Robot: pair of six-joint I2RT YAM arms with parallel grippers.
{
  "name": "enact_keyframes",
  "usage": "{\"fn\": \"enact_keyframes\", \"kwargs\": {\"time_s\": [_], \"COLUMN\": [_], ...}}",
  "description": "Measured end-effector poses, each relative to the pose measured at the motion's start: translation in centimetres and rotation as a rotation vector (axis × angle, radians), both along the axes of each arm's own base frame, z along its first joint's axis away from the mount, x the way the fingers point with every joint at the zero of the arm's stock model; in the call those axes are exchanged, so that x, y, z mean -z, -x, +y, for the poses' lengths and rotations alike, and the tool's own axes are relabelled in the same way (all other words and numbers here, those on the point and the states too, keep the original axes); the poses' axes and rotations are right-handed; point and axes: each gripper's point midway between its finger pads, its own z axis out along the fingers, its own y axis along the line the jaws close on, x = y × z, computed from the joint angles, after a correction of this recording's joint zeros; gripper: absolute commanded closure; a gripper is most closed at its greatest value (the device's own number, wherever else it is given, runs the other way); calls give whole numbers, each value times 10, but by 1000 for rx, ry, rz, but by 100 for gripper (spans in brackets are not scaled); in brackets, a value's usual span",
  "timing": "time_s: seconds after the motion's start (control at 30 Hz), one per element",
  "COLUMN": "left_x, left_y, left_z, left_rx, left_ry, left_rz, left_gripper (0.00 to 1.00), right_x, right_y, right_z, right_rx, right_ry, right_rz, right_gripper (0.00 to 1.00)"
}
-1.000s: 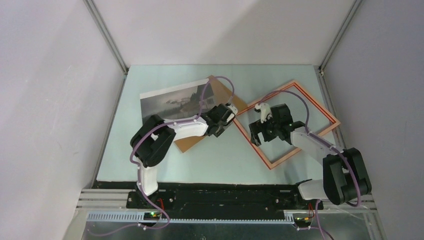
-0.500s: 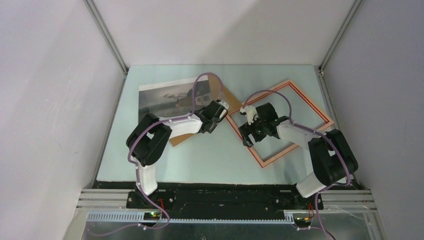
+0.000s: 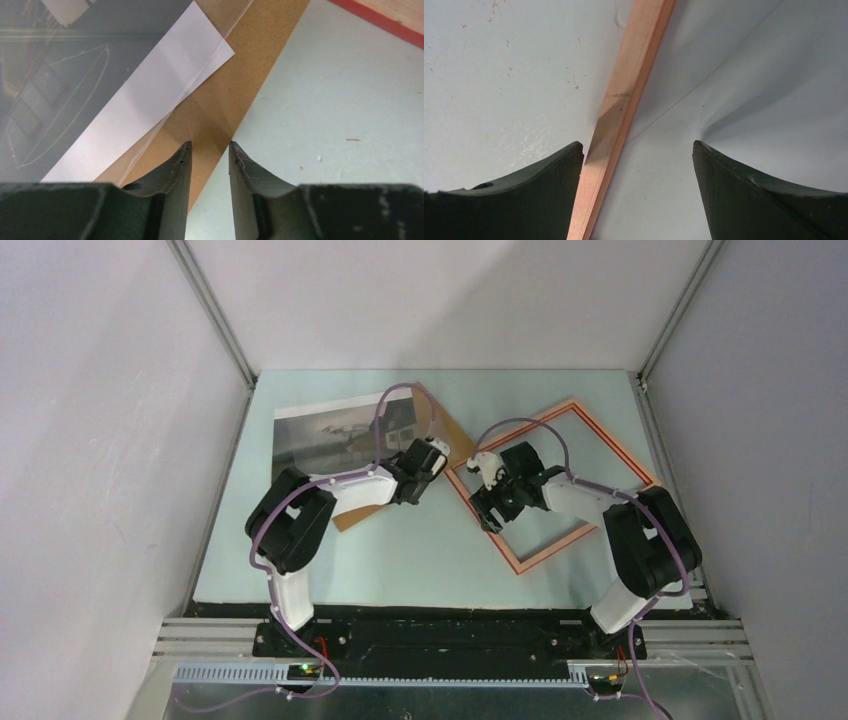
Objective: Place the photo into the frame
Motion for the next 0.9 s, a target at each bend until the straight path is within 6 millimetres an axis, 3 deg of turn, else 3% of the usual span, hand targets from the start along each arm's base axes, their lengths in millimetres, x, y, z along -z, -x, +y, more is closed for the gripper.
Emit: {"fn": "enact_keyframes", "kwargs": {"time_s": [0.3, 0.37, 0.53, 0.63, 0.77, 0.9], "left_x": [-11, -10, -10, -11, -13, -16], "left_y": [6, 8, 12, 15, 15, 7], "left_z": [-9, -9, -12, -15, -17, -19], "left_rx": [-9, -7, 11, 17, 28, 41], "left_ry": [88, 90, 88, 76, 49, 10], "left_rz": [27, 33, 42, 36, 10, -47], "left_gripper": [92, 88, 52, 35, 24, 22], "right_x": [8, 8, 8, 8, 7, 6], "right_y": [5, 4, 3, 3, 1, -2], "right_z": [13, 15, 15, 15, 12, 8], "right_rx": [-98, -104, -104, -101, -86, -63], "right_ry": [42, 44, 46, 46, 24, -1], "right_rz": [7, 8, 12, 14, 33, 55], "right_gripper": [22, 23, 24, 24, 25, 27]}}
